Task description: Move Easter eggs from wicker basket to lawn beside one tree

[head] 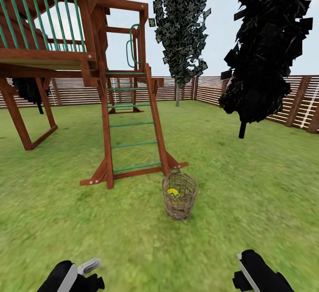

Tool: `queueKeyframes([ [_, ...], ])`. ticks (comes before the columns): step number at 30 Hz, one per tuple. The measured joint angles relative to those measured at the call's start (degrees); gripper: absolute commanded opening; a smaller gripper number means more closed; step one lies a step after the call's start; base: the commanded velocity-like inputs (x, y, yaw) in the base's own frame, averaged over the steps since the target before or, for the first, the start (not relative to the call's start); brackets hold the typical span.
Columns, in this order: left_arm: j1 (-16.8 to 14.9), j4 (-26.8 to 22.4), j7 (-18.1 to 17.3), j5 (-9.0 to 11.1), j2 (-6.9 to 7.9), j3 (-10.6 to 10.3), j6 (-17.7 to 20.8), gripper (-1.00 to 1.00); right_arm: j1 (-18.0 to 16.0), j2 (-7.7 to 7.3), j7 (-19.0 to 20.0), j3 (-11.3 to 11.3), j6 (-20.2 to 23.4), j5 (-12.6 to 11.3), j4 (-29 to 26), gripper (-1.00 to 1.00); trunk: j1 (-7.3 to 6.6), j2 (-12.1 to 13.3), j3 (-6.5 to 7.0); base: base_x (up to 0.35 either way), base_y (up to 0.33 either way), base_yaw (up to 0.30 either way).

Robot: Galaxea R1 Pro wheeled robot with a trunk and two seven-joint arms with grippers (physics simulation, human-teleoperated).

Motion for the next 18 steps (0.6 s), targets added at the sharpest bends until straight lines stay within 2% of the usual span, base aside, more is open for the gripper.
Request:
queueKeyframes([
  [18,0.0,0.0,0.0,0.0,-0.05,0.0,0.0,1.0,0.0,0.0,0.0,0.0,0.0,0.0,0.0,1.0,0.0,0.0,0.0,0.35,0.0,0.0],
])
